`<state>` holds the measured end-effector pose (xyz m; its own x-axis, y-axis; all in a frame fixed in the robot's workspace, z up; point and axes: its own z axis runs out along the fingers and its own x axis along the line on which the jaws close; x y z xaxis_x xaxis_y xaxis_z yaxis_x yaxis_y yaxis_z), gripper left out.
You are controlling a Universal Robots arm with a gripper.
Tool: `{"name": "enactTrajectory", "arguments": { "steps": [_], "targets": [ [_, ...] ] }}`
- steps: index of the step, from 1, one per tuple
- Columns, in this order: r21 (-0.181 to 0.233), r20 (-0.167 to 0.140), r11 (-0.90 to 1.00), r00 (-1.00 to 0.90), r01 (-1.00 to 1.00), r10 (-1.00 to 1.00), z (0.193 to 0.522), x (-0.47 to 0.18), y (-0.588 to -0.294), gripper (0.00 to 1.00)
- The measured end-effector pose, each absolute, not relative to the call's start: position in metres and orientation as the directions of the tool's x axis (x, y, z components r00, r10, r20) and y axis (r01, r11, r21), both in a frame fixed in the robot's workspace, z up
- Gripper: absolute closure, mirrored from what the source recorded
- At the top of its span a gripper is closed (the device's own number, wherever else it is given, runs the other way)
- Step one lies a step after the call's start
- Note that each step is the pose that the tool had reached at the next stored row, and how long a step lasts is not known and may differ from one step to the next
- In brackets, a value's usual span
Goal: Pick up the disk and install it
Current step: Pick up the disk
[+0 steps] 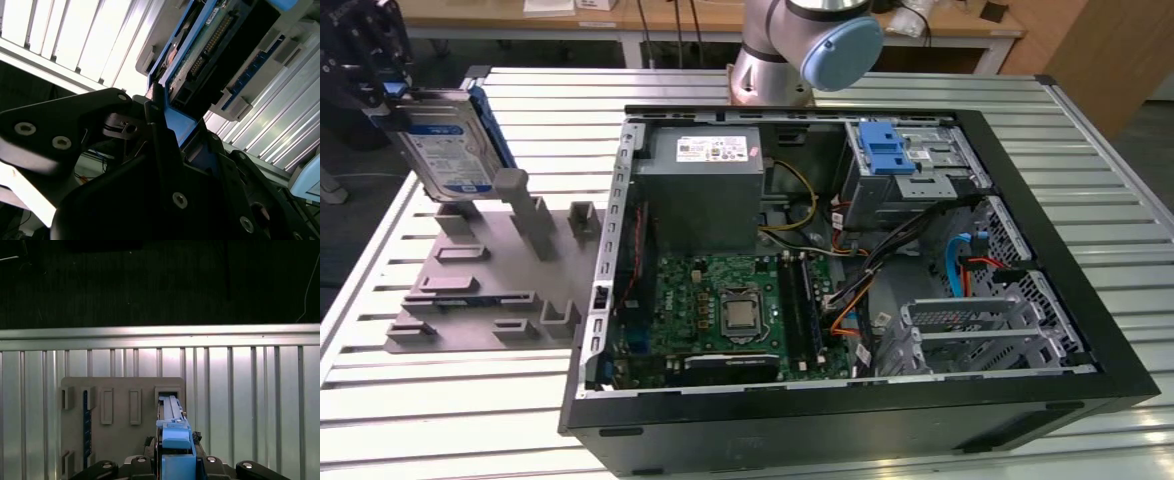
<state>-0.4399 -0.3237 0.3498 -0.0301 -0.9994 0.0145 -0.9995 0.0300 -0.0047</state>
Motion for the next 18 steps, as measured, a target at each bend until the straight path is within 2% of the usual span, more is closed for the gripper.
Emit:
{"name": "enactTrajectory", "arguments": {
  "steps": [18],
  "targets": [
    [-0.005,0.015,0.030,-0.030,-1.000,-0.999,0.3590,-0.4399,-0.3237,0.64]
  ]
}}
